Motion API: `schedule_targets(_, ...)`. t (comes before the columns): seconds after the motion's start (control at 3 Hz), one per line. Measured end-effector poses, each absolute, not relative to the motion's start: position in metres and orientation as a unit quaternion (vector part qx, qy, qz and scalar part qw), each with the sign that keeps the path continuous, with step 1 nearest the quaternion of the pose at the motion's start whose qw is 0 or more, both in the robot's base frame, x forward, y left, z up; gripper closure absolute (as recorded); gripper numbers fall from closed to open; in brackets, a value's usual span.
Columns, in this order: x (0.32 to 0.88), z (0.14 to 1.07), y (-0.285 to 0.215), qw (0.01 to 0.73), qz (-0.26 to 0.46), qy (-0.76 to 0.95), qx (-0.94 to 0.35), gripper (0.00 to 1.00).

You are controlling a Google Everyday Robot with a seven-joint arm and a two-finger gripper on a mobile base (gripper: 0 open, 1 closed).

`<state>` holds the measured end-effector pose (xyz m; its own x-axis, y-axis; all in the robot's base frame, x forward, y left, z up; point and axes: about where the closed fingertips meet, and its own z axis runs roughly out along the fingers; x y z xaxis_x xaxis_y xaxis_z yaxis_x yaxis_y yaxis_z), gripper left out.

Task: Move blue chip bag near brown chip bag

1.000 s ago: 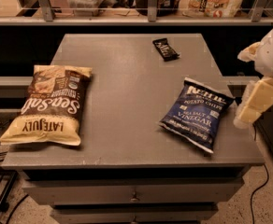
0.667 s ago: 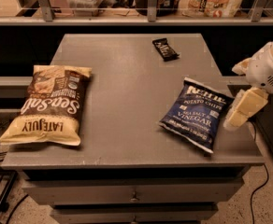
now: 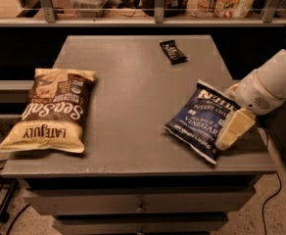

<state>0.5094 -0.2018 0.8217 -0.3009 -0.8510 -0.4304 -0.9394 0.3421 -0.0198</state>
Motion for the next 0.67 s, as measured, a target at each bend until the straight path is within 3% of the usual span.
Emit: schedule_targets(0.67, 0.5068, 0.8153, -0.1821, 0.176, 0.135, 0.786, -0.577, 0.49)
